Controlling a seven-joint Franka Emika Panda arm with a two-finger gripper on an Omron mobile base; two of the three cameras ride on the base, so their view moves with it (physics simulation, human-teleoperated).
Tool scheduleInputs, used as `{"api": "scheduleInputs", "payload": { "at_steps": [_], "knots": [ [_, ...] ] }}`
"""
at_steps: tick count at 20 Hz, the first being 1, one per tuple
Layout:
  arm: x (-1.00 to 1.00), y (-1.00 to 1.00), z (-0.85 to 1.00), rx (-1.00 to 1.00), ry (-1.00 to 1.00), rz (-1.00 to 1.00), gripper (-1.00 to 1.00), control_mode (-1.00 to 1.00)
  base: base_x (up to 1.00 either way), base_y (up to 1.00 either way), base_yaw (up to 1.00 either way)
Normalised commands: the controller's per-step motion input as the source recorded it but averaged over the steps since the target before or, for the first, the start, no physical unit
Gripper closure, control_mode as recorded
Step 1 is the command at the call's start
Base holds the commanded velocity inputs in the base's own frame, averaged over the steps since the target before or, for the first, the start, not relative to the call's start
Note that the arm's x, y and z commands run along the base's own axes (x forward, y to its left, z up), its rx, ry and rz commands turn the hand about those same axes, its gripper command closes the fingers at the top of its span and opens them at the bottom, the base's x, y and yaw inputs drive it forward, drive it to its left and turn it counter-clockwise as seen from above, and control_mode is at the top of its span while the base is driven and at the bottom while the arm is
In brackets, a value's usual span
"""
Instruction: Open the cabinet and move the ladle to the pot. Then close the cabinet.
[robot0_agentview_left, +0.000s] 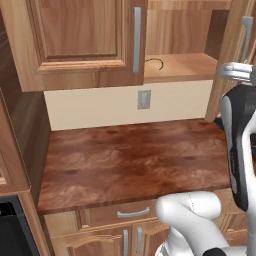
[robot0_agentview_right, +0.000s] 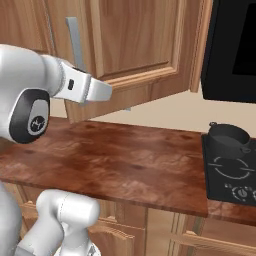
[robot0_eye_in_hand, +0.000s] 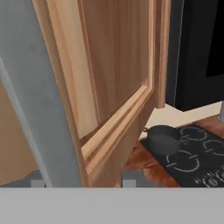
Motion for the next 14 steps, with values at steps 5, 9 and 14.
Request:
{"api": "scheduleInputs", "payload": {
  "at_steps": [5, 9, 14],
  "knots": [
    [-0.87, 0.02, 0.0, 0.05, 0.0, 0.0, -1.0, -1.0, 0.0, 0.0, 0.0],
    [-1.0, 0.53, 0.0, 0.0, 0.0, 0.0, -1.0, -1.0, 0.0, 0.0, 0.0],
    [-1.0, 0.98, 0.0, 0.0, 0.0, -0.03, -1.0, -1.0, 0.0, 0.0, 0.0]
  ]
}}
